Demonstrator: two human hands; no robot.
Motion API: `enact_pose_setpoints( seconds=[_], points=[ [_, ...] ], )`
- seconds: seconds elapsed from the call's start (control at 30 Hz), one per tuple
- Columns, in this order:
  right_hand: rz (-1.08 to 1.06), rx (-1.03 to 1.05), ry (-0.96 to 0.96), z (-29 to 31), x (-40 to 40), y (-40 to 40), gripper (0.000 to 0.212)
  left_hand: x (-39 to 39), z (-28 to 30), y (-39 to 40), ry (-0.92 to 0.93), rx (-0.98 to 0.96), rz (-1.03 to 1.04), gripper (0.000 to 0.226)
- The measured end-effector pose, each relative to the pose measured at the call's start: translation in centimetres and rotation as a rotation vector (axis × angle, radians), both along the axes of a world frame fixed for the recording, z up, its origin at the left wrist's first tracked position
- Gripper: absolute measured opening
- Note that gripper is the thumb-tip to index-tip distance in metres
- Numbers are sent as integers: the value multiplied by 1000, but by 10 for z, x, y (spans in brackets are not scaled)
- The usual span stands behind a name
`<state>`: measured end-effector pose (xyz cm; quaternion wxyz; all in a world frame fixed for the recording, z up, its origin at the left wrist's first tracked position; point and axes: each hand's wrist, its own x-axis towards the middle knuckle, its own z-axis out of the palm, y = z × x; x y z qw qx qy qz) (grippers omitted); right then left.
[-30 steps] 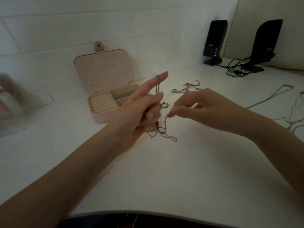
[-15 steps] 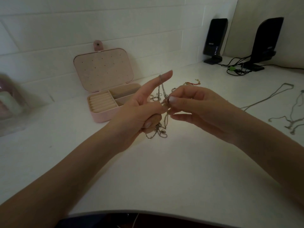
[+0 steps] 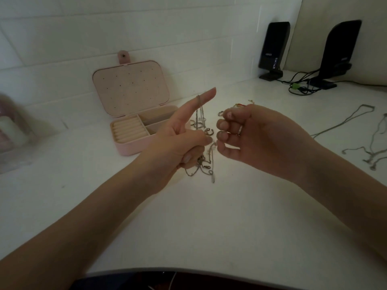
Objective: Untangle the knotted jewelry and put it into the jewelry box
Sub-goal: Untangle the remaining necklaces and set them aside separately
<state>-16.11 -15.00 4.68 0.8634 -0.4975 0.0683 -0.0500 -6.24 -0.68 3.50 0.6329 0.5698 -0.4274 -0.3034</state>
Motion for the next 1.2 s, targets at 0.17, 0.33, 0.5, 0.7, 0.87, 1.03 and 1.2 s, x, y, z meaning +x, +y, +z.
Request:
enact_pose_setpoints(
  seconds=[0.17, 0.33, 0.5, 0.7, 0.87, 1.03, 1.2],
  points=[
    [-12, -404, -10, -8, 1, 4, 15, -3, 0, 0, -6, 4, -30, 72],
    [-74, -543, -60, -9, 0, 13, 17, -5, -1, 0, -12, 39, -88, 73],
    [-136, -492, -90, -6, -1, 8, 19, -4, -1, 0, 12, 18, -59, 69],
    [-197, -517, -69, -5, -3, 6, 21, -4, 2, -1, 47, -39, 94, 46],
    [-180, -516, -36, -8, -1, 8, 23, -2, -2, -4, -76, -67, 348, 22],
    [-167, -488, 15, -9, 0, 4, 25, -8, 1, -3, -209, -105, 406, 19],
    [-130, -500, 43, -8, -1, 5, 23, -7, -1, -4, -242, -109, 389, 22]
  ],
)
